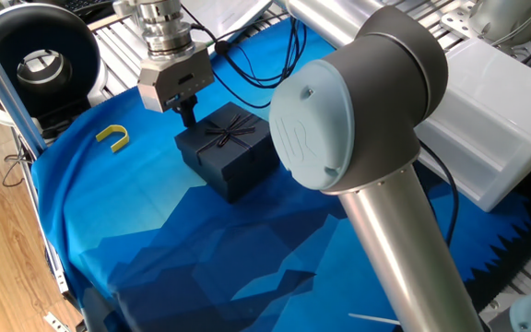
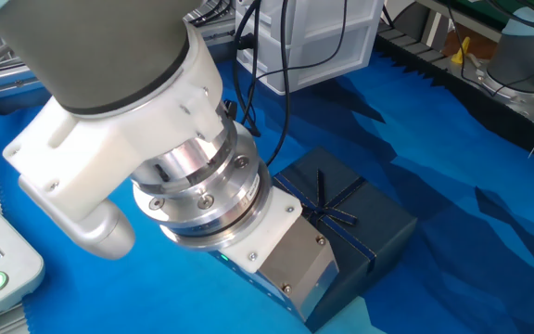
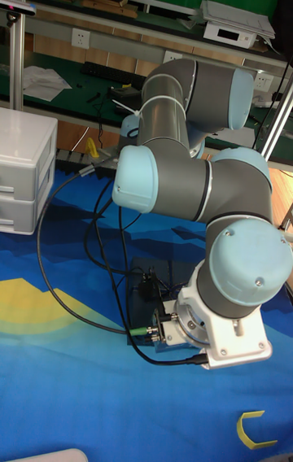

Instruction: Slide the outer casing onto the gift box

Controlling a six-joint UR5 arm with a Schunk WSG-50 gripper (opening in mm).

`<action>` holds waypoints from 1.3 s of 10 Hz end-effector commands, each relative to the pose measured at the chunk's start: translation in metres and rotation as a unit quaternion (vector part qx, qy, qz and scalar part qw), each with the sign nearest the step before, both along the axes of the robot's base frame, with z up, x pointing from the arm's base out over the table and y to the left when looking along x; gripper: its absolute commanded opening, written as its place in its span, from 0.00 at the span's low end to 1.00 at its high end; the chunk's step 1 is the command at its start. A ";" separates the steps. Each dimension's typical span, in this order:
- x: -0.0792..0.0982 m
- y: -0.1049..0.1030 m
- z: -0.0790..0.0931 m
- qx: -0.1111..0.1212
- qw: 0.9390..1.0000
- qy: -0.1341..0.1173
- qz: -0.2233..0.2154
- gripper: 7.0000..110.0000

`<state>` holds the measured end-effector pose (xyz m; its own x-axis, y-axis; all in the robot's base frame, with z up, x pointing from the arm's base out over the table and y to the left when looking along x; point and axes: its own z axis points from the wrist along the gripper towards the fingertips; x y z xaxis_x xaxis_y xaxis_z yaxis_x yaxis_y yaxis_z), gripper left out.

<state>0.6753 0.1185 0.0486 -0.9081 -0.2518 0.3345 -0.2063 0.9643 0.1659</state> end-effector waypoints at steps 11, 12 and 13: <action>-0.013 -0.004 0.015 0.008 1.000 0.012 0.004 0.00; -0.014 -0.004 0.016 0.010 1.000 0.014 0.005 0.00; -0.015 -0.004 0.017 0.010 1.000 0.015 0.005 0.00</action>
<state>0.6630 0.1128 0.0604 -0.8974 -0.2630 0.3544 -0.2126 0.9613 0.1751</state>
